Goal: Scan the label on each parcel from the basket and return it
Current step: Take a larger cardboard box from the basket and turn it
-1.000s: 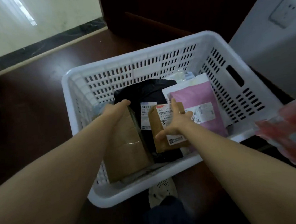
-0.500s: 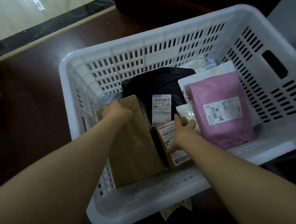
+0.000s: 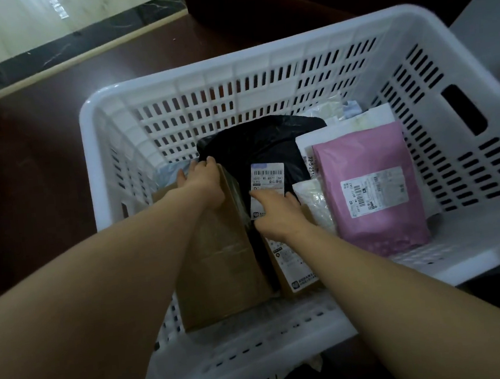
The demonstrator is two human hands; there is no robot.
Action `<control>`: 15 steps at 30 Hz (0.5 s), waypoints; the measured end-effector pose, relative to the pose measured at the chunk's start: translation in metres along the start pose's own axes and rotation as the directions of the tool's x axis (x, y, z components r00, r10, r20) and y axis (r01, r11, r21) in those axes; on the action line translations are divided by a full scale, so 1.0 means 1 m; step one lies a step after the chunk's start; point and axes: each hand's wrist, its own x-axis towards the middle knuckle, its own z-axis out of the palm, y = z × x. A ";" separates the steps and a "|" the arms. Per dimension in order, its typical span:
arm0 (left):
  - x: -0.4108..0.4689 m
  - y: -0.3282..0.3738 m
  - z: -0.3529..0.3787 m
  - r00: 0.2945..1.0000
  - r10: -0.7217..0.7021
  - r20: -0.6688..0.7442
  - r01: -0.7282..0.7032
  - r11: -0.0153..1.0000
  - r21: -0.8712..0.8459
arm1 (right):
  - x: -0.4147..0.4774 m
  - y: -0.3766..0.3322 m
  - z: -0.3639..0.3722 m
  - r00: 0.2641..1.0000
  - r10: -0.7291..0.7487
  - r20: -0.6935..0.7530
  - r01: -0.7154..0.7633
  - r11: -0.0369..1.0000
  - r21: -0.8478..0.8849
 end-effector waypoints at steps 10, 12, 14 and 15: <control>-0.002 -0.004 -0.006 0.996 0.016 -0.093 -0.021 0.998 -0.054 | 0.010 -0.002 0.022 0.994 -0.104 0.032 0.105 0.993 -0.048; -0.004 -0.002 -0.005 0.990 0.055 -0.126 -0.070 0.991 -0.115 | 0.010 0.000 0.027 0.991 -0.131 0.031 0.135 0.967 -0.218; -0.004 -0.003 -0.003 0.988 0.063 -0.142 -0.092 0.974 -0.209 | 0.010 0.001 0.028 0.994 -0.101 0.048 0.110 0.958 -0.264; -0.004 -0.004 -0.003 0.986 0.034 -0.163 -0.079 0.957 -0.280 | 0.011 0.002 0.028 0.996 -0.078 0.050 0.089 0.956 -0.278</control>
